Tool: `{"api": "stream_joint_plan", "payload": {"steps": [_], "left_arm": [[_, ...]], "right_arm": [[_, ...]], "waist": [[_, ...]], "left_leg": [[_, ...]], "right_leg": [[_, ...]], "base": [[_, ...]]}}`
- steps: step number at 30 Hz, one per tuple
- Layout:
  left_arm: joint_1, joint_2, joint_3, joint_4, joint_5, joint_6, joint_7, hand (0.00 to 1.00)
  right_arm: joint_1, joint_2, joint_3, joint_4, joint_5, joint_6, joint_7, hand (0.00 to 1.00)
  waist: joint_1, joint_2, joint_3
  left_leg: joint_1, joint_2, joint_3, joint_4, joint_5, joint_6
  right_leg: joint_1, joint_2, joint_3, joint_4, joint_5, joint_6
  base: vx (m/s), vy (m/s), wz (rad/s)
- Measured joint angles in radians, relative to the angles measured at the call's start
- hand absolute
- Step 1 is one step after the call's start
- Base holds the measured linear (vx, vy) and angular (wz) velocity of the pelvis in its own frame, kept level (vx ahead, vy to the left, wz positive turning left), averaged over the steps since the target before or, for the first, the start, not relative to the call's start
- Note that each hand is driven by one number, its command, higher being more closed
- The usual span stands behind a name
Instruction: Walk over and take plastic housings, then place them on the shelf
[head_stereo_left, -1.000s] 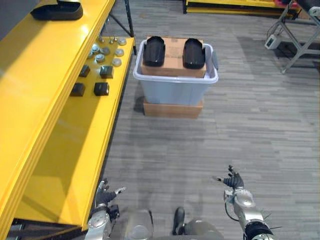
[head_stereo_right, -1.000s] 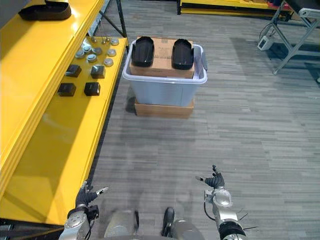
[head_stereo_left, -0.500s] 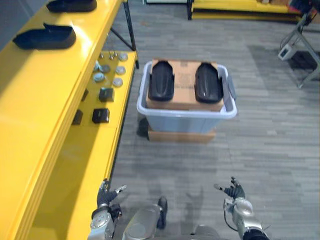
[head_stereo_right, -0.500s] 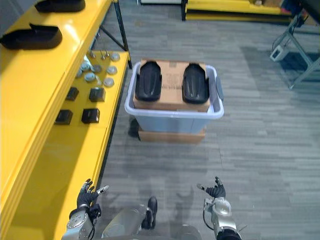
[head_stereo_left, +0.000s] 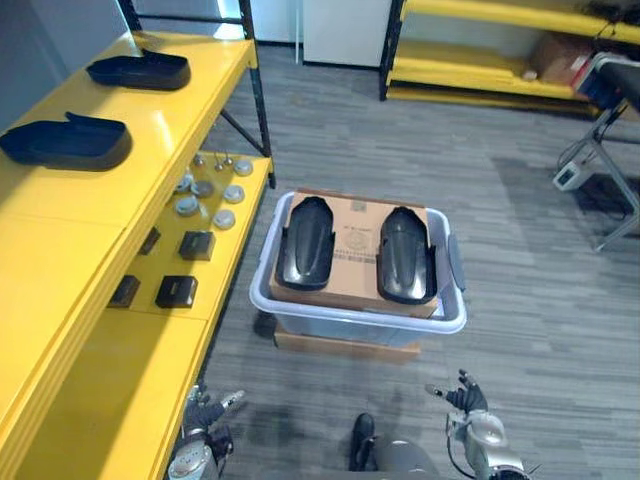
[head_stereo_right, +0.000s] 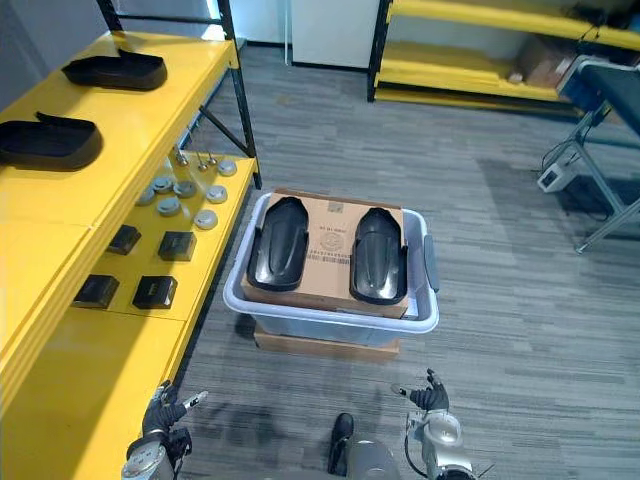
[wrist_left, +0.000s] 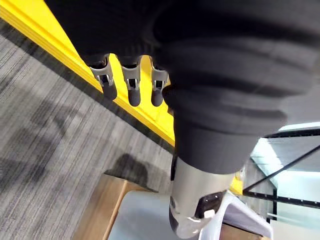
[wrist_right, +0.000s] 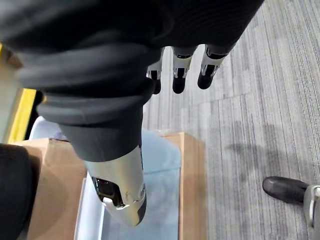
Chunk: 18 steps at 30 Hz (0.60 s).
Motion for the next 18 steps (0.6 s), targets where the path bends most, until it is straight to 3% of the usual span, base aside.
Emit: {"api": "stream_joint_plan", "payload": {"steps": [4, 5, 6, 12, 18], "left_arm": [[-0.008, -0.007, -0.009, -0.001, 0.0, 0.0, -0.016, 0.0], [-0.01, -0.013, -0.013, -0.001, 0.0, 0.0, -0.016, 0.0], [-0.022, -0.013, -0.017, 0.009, 0.0, 0.0, -0.016, 0.0], [-0.029, 0.012, -0.037, 0.021, 0.001, 0.0, -0.017, 0.0], [0.003, 0.058, -0.035, 0.019, 0.002, 0.0, -0.017, 0.0]], "right_arm": [[-0.016, -0.004, -0.032, 0.0, 0.0, -0.005, -0.001, 0.0], [-0.006, -0.01, -0.044, 0.0, 0.0, -0.007, -0.002, 0.0], [0.001, -0.015, -0.05, 0.005, 0.0, -0.006, -0.002, 0.0], [0.039, -0.014, -0.101, -0.002, 0.002, -0.006, -0.005, 0.0], [0.068, -0.023, -0.197, -0.223, 0.058, -0.01, -0.024, 0.0]], "waist": [[-0.003, -0.001, 0.004], [-0.007, 0.018, -0.003], [-0.006, 0.033, -0.001], [-0.012, 0.014, -0.013], [-0.031, 0.001, -0.028]], "left_leg": [[-0.055, -0.003, -0.008, -0.273, 0.002, -0.019], [-0.043, 0.003, -0.026, -0.405, 0.063, -0.039], [-0.03, 0.009, -0.023, -0.455, 0.133, -0.005], [0.035, -0.063, 0.016, -0.583, 0.172, 0.038], [0.072, -0.086, 0.056, -0.667, 0.2, 0.053]], "right_leg": [[0.028, -0.02, 0.041, -0.033, 0.006, 0.014], [0.035, -0.017, 0.046, -0.043, 0.006, 0.029], [0.048, -0.015, 0.054, -0.05, 0.0, 0.05], [0.057, -0.09, 0.087, -0.076, 0.001, 0.108], [0.046, -0.112, 0.126, -0.108, 0.015, 0.129]], "base": [[0.18, 0.04, -0.33], [0.14, 0.168, -0.25], [0.14, 0.185, -0.19], [0.09, 0.139, -0.07], [0.04, 0.044, -0.17]]}}
